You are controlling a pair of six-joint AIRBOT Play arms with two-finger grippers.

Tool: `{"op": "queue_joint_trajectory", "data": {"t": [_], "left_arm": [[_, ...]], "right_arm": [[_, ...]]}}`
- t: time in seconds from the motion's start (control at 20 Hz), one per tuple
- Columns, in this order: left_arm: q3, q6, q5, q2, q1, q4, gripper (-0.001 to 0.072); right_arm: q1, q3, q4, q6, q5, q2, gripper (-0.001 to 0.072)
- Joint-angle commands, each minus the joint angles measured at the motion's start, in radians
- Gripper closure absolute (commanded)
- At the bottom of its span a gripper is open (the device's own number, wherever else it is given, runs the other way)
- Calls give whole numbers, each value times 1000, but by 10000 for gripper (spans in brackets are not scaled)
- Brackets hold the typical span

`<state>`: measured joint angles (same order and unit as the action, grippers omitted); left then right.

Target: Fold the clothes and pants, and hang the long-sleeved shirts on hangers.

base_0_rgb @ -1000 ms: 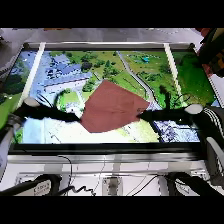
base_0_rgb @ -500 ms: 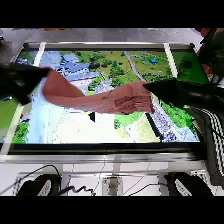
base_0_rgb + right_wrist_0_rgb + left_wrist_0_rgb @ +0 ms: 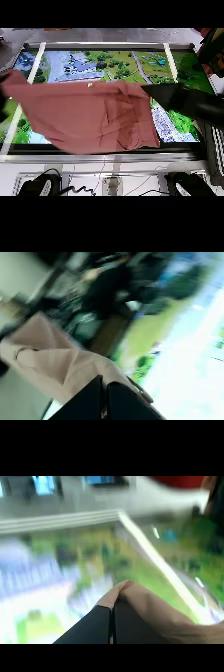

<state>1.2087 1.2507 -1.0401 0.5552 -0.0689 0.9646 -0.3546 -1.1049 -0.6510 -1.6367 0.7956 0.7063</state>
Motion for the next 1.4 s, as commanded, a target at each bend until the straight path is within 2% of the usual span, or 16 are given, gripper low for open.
{"op": "queue_joint_trajectory", "data": {"t": [0.0,0.1,0.15,0.25,0.4,0.5,0.65,0.8,0.9,0.95,1.0,1.05,1.1,1.15,1.25,1.35], "left_arm": [[-171,43,106,206,23,-85,703],[-227,43,246,385,58,-84,704],[-228,44,273,476,74,-92,703],[-228,43,261,606,105,-150,703],[-228,43,222,673,163,-154,704],[-228,44,162,674,200,-154,704],[-240,44,82,686,266,-132,703],[-264,44,96,741,323,-119,703],[-264,44,135,809,342,-121,700],[-263,43,150,839,344,-129,632],[-263,43,150,866,343,-154,243],[-262,42,148,880,338,-174,23],[-262,40,146,883,335,-173,12],[-261,40,146,882,334,-174,12],[-261,40,146,882,334,-174,12],[-261,40,146,882,334,-173,13]], "right_arm": [[-60,119,-135,-168,-297,152,693],[-42,169,-138,-187,-412,293,693],[-24,177,-138,-187,-443,359,693],[32,177,-135,-187,-447,470,693],[130,177,-145,-177,-396,523,693],[206,171,-192,-120,-304,522,693],[306,169,-325,-38,-72,523,693],[374,169,-520,-24,92,527,693],[388,169,-544,-24,156,533,693],[386,169,-548,-18,178,534,693],[381,169,-552,10,183,534,687],[380,169,-555,62,171,534,554],[380,169,-560,82,143,534,268],[380,169,-563,82,104,535,196],[380,160,-561,67,46,552,195],[406,107,-526,60,70,616,195]]}}
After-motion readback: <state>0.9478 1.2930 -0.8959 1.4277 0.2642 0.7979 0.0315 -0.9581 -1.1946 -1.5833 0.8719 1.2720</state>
